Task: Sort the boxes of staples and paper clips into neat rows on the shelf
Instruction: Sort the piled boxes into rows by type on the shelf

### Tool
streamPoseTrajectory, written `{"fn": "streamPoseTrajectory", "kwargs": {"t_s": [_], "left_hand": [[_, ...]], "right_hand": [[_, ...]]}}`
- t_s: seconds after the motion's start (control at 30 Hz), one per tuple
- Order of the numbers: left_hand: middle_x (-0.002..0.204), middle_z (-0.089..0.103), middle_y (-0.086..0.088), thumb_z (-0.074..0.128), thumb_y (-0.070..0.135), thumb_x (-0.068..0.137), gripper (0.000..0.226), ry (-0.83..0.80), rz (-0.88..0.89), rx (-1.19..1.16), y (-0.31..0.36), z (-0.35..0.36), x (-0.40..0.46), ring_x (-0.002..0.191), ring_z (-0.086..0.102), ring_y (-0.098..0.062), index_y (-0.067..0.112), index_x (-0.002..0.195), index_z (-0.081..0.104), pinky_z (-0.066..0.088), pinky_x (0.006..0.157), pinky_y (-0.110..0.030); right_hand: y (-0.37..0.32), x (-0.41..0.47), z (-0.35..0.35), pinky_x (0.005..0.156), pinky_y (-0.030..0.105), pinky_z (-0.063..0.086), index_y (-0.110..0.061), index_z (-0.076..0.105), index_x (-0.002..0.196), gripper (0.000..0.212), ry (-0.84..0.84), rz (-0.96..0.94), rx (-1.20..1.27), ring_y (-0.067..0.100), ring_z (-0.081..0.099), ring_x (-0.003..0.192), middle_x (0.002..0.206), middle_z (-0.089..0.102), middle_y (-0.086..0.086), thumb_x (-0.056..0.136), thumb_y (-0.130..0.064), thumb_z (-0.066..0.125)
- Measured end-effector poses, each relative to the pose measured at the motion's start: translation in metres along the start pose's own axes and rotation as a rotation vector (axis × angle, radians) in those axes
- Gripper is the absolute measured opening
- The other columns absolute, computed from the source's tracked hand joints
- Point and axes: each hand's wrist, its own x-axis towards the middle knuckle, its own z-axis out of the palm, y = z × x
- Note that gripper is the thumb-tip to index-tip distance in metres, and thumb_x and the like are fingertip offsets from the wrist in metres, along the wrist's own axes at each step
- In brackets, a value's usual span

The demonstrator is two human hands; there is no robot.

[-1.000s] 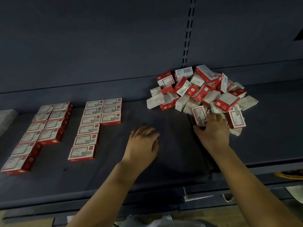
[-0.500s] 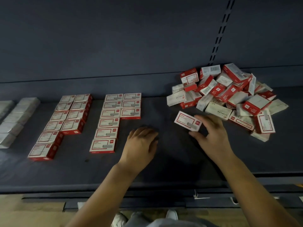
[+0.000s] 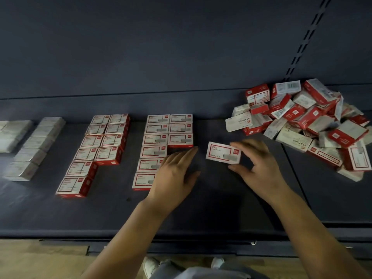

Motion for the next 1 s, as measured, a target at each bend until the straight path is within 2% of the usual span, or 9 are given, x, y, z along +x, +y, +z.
{"fn": "streamPoseTrajectory", "kwargs": {"t_s": [0.1,0.17,0.27,0.37,0.47,0.57,0.77,0.87,1.0], "left_hand": [[0.125,0.059,-0.008,0.062,0.031,0.079,0.058,-0.007,0.009,-0.049,-0.003,-0.008,0.006,0.117,0.054,-0.026,0.008,0.13,0.051,0.038,0.099,-0.034],[0.126,0.059,-0.008,0.062,0.033,0.078,0.058,-0.033,0.007,-0.081,-0.005,-0.011,0.01,0.118,0.054,-0.026,0.009,0.129,0.051,0.04,0.1,-0.037],[0.124,0.059,-0.009,0.066,0.035,0.075,0.059,-0.053,0.013,-0.119,-0.008,-0.013,0.015,0.116,0.054,-0.026,0.009,0.127,0.052,0.043,0.099,-0.04],[0.122,0.059,-0.008,0.074,0.03,0.074,0.059,-0.051,0.025,-0.141,-0.008,-0.016,0.016,0.116,0.054,-0.025,0.008,0.125,0.053,0.04,0.099,-0.033],[0.12,0.06,-0.008,0.072,0.03,0.074,0.057,-0.03,0.043,-0.141,-0.008,-0.02,0.017,0.114,0.055,-0.024,0.007,0.123,0.055,0.037,0.096,-0.028],[0.119,0.061,-0.007,0.071,0.031,0.074,0.055,-0.025,0.075,-0.137,-0.01,-0.021,0.019,0.112,0.056,-0.024,0.008,0.122,0.056,0.042,0.096,-0.032],[0.115,0.062,-0.006,0.055,0.045,0.077,0.053,-0.025,0.127,-0.118,-0.011,-0.018,0.018,0.109,0.056,-0.021,0.009,0.115,0.059,0.042,0.094,-0.031],[0.11,0.063,-0.005,0.055,0.046,0.078,0.05,-0.038,0.152,-0.074,-0.017,-0.016,0.019,0.105,0.058,-0.022,0.009,0.111,0.06,0.044,0.092,-0.034],[0.115,0.06,-0.005,0.052,0.05,0.079,0.052,-0.102,0.093,0.061,-0.036,-0.017,0.016,0.111,0.055,-0.027,0.01,0.112,0.062,0.043,0.095,-0.051]], "right_hand": [[-0.009,0.003,0.004,0.081,0.015,0.034,0.0,0.065,0.109,0.05,-0.026,-0.012,0.015,0.014,0.045,0.098,0.102,0.062,0.014,0.061,-0.011,0.074],[-0.014,0.005,0.006,0.082,0.016,0.031,-0.001,0.064,0.11,0.051,-0.067,0.0,0.043,0.013,0.044,0.099,0.103,0.062,0.015,0.062,-0.006,0.078],[-0.019,0.008,0.008,0.083,0.011,0.035,-0.001,0.063,0.111,0.052,-0.11,-0.008,0.07,0.012,0.044,0.1,0.104,0.061,0.014,0.062,-0.007,0.078],[-0.02,0.012,0.007,0.089,0.0,0.029,-0.003,0.063,0.112,0.051,-0.122,-0.005,0.08,0.01,0.044,0.1,0.105,0.06,0.01,0.064,-0.014,0.074],[-0.022,0.013,0.006,0.089,0.0,0.028,-0.003,0.063,0.112,0.052,-0.134,-0.016,0.089,0.008,0.045,0.099,0.105,0.059,0.007,0.063,-0.006,0.079],[-0.027,0.013,0.008,0.091,0.001,0.028,-0.003,0.064,0.111,0.053,-0.145,-0.026,0.093,0.007,0.044,0.098,0.103,0.057,0.003,0.061,-0.001,0.081],[-0.03,0.012,0.01,0.09,0.001,0.028,-0.004,0.064,0.112,0.049,-0.149,-0.021,0.126,0.004,0.043,0.099,0.104,0.056,0.001,0.064,-0.008,0.078],[-0.031,0.01,0.013,0.089,0.007,0.035,-0.003,0.064,0.111,0.05,-0.133,-0.055,0.075,0.009,0.043,0.103,0.108,0.057,0.006,0.063,-0.019,0.07],[-0.022,0.008,0.015,0.086,0.03,0.041,-0.003,0.064,0.111,0.051,-0.105,-0.019,0.002,0.014,0.04,0.104,0.11,0.056,0.012,0.065,-0.024,0.072]]}}
